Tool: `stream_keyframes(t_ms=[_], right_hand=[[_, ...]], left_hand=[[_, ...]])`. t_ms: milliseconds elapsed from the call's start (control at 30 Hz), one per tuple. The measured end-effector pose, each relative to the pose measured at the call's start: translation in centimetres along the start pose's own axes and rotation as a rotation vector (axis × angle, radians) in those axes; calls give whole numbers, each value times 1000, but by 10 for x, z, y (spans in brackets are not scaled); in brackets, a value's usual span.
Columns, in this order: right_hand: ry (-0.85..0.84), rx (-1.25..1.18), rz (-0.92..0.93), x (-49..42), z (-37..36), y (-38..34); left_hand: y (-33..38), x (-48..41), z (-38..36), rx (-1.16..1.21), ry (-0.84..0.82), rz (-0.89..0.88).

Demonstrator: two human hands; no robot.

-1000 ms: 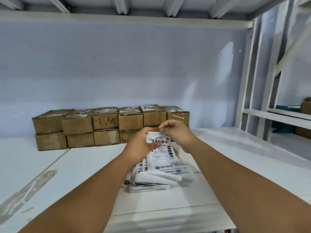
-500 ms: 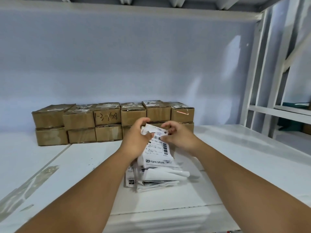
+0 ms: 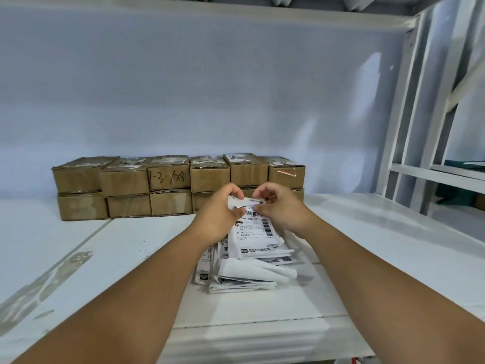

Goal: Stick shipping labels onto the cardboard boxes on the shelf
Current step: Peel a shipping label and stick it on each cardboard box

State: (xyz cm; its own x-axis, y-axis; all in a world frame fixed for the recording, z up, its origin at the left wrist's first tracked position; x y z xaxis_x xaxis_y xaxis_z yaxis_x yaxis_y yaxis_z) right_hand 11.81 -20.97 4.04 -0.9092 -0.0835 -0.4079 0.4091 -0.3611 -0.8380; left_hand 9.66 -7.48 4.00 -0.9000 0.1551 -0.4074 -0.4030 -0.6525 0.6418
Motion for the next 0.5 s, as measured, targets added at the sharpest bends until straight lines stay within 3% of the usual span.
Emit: stream_keyframes(t_ms=[167,500], right_hand=[[24,-35,62,2,5,-8],[-36,138,18,8,-1,-9]], left_hand=[[1,0,2,37,8,5],[-4,-3,1,96,0,32]])
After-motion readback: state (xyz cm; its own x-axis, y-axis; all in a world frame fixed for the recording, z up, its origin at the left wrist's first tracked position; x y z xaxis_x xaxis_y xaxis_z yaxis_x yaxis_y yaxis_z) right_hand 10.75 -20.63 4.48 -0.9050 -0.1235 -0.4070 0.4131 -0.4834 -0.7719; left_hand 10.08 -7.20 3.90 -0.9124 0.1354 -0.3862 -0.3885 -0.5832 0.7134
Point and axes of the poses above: each hand's wrist, its own x-axis away from the middle knuckle, its own z-axis out of the back of the hand, y = z × x, the point moved 10 cm from there along -x, towards the middle knuckle, and after that the axes turned 7 degrees about -x, right-handed, at the moved point
